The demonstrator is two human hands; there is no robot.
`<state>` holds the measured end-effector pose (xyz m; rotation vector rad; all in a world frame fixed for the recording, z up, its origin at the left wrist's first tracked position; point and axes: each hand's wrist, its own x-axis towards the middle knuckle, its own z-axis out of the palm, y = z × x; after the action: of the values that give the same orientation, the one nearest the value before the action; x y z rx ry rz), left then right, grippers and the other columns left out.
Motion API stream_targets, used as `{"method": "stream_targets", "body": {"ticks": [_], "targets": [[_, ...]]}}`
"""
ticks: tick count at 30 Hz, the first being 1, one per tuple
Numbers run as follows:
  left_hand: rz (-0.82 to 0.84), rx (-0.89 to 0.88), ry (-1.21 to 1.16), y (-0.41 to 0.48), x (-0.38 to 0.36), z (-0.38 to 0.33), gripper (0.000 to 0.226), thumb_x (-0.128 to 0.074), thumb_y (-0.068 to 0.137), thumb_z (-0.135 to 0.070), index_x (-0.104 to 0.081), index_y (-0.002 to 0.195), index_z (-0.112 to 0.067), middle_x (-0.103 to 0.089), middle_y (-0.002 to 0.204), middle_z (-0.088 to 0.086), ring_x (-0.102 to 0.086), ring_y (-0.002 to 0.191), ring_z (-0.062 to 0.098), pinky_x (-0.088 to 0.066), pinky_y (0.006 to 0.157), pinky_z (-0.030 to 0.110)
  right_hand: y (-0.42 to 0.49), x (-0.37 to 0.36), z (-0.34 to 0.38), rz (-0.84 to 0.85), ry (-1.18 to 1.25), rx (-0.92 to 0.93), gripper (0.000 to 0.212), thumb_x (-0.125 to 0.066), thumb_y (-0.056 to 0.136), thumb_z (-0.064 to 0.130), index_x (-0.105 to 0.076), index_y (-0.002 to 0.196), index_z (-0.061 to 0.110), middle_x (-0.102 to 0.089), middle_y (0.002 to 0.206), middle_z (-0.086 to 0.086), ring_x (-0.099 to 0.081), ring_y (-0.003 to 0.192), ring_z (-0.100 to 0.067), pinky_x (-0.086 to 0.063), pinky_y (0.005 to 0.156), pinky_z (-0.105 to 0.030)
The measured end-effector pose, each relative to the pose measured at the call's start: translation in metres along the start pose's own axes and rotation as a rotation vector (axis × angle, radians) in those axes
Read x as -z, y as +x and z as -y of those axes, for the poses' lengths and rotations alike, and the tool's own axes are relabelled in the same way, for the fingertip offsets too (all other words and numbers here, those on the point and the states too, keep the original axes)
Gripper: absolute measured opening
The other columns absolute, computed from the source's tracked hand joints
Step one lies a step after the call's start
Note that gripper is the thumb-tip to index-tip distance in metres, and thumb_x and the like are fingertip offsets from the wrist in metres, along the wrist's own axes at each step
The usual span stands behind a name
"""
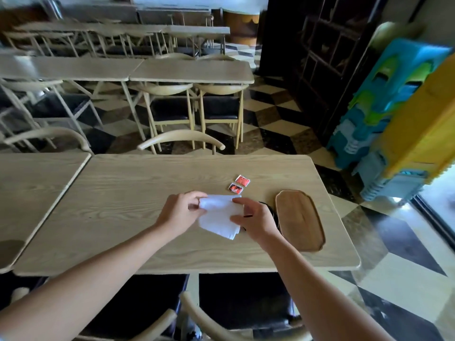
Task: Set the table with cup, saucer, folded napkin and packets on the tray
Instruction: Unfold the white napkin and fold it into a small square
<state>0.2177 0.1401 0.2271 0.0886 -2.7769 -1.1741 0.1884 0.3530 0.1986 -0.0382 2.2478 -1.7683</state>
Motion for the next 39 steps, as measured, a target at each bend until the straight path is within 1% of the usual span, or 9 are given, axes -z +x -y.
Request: {"method": "stream_targets", "body": {"ticks": [5,8,11,17,22,24,29,33,39], "targets": [[-0.079,-0.077,-0.036,-0.009,-0.014,-0.030,0.026,-0.080,0.072,-0.014,-0.076,0.096,-0.022,-0.078,0.086,-0.001,-0.072,0.078,0.007,-0.053,0.081,0.023,-0.022,0.034,0.007,-0.124,-0.168,0.131,0.026,-0.077,0.075,0.017,-0.074,0.089,0.038,-0.061,0.058,0.012,-0.052,0.054,-0.004,-0.046,0.050,-0.015],[-0.109,-0.156,-0.074,-0.011,-0.024,-0.042,0.020,-0.080,0.071,-0.014,-0.077,0.090,-0.022,-0.075,0.082,-0.005,-0.068,0.075,0.005,-0.052,0.078,0.024,-0.031,0.051,0.009,-0.143,-0.208,0.171,0.018,-0.075,0.079,0.021,-0.075,0.092,0.034,-0.071,0.079,-0.006,-0.061,0.067,-0.015,-0.045,0.060,-0.021],[-0.106,-0.224,-0.127,-0.007,-0.029,-0.050,0.017,-0.080,0.073,-0.012,-0.075,0.087,-0.019,-0.068,0.086,-0.002,-0.065,0.077,0.011,-0.050,0.075,0.022,-0.034,0.063,0.012,-0.162,-0.212,0.164,0.014,-0.074,0.083,0.024,-0.073,0.093,0.033,-0.060,0.092,0.000,-0.059,0.081,-0.009,-0.041,0.068,-0.016],[0.053,-0.060,-0.495,0.001,-0.050,-0.071,0.009,-0.059,0.088,-0.026,-0.052,0.086,-0.020,-0.053,0.059,-0.020,-0.039,0.055,0.000,-0.031,0.053,0.016,-0.036,0.062,0.017,-0.192,0.092,0.137,0.016,-0.063,0.089,0.034,-0.060,0.074,0.031,-0.060,0.061,0.014,-0.051,0.054,-0.004,-0.041,0.049,-0.017],[-0.044,0.108,-0.583,0.002,-0.078,-0.079,0.020,-0.049,0.096,-0.035,-0.048,0.078,-0.044,-0.052,0.064,-0.021,-0.043,0.057,-0.003,-0.035,0.053,0.013,-0.023,0.042,0.015,-0.434,-0.124,0.093,0.026,-0.047,0.098,0.033,-0.046,0.075,0.020,-0.051,0.061,0.008,-0.045,0.052,-0.003,-0.037,0.046,-0.010],[-0.047,0.171,-0.504,0.006,-0.082,-0.077,0.021,-0.052,0.093,-0.045,-0.048,0.074,-0.035,-0.048,0.063,-0.012,-0.046,0.060,0.004,-0.036,0.055,0.020,-0.020,0.037,0.010,-0.451,-0.157,0.110,0.026,-0.044,0.099,0.034,-0.044,0.074,0.024,-0.052,0.063,0.007,-0.050,0.053,0.001,-0.038,0.047,-0.007],[0.029,0.234,-0.410,0.026,-0.085,-0.055,0.036,-0.054,0.093,-0.040,-0.064,0.086,-0.006,-0.070,0.090,0.019,-0.064,0.089,0.037,-0.047,0.074,0.041,0.000,0.029,0.010,-0.478,-0.014,-0.072,0.026,-0.049,0.094,0.047,-0.054,0.081,0.025,-0.056,0.072,0.010,-0.054,0.069,-0.013,-0.044,0.062,-0.025],[0.031,0.184,-0.443,0.039,-0.090,-0.040,0.034,-0.046,0.099,-0.026,-0.057,0.090,0.004,-0.066,0.091,0.023,-0.059,0.086,0.037,-0.045,0.081,0.047,0.005,0.013,0.007,-0.417,0.071,-0.278,0.038,-0.043,0.096,0.055,-0.049,0.078,0.022,-0.050,0.077,0.004,-0.052,0.071,-0.016,-0.049,0.068,-0.035],[0.161,0.247,-0.596,0.047,-0.103,-0.029,0.034,-0.034,0.101,-0.038,-0.049,0.082,-0.014,-0.054,0.083,0.004,-0.048,0.081,0.020,-0.037,0.076,0.038,0.007,-0.002,0.007,-0.554,-0.014,-0.330,0.046,-0.042,0.092,0.061,-0.043,0.092,0.015,-0.054,0.087,-0.004,-0.061,0.076,-0.025,-0.052,0.034,-0.032]]}}
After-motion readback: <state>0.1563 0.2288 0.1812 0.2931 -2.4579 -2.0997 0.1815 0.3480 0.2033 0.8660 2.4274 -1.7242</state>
